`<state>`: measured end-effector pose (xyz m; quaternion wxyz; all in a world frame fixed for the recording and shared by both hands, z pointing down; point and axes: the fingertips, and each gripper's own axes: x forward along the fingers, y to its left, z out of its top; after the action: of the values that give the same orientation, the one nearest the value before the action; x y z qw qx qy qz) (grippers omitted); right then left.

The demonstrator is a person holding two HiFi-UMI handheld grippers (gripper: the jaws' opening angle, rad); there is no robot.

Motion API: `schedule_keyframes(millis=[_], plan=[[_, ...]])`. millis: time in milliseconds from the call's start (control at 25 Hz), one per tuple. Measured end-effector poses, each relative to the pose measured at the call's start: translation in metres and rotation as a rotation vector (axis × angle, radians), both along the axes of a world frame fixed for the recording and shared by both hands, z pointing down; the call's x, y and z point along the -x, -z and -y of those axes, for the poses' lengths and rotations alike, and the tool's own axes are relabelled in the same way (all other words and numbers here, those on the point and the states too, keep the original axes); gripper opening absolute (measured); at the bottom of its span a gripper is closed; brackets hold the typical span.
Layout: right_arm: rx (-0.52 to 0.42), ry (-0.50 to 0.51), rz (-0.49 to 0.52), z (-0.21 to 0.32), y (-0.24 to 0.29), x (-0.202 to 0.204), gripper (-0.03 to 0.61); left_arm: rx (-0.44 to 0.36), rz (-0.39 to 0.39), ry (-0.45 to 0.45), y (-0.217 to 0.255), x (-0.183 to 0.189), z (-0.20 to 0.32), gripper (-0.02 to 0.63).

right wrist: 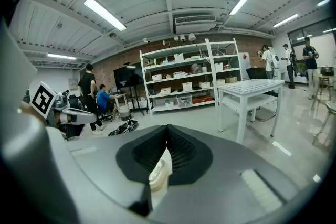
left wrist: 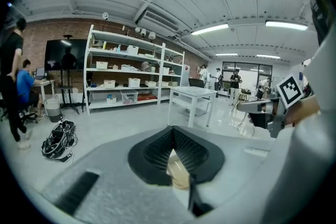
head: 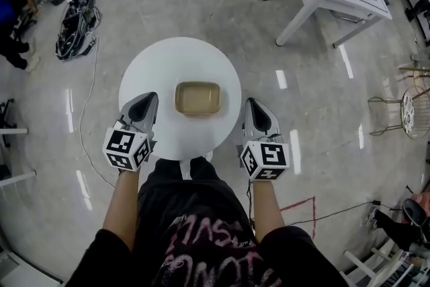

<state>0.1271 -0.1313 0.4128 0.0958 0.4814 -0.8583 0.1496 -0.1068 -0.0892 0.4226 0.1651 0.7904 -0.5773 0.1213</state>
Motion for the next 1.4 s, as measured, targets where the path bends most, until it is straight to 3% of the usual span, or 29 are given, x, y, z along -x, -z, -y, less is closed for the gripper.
schedule_keyframes(millis=[800, 1400], plan=[[0.081, -0.019, -0.034, 0.050, -0.044, 0.024, 0.009, 0.079, -0.047, 0.009, -0.048, 0.020, 0.053, -0.003], [0.164, -0.010, -0.064, 0.043, -0.103, 0.040, 0.009, 0.174, -0.081, -0.006, -0.111, 0.016, 0.053, 0.002]])
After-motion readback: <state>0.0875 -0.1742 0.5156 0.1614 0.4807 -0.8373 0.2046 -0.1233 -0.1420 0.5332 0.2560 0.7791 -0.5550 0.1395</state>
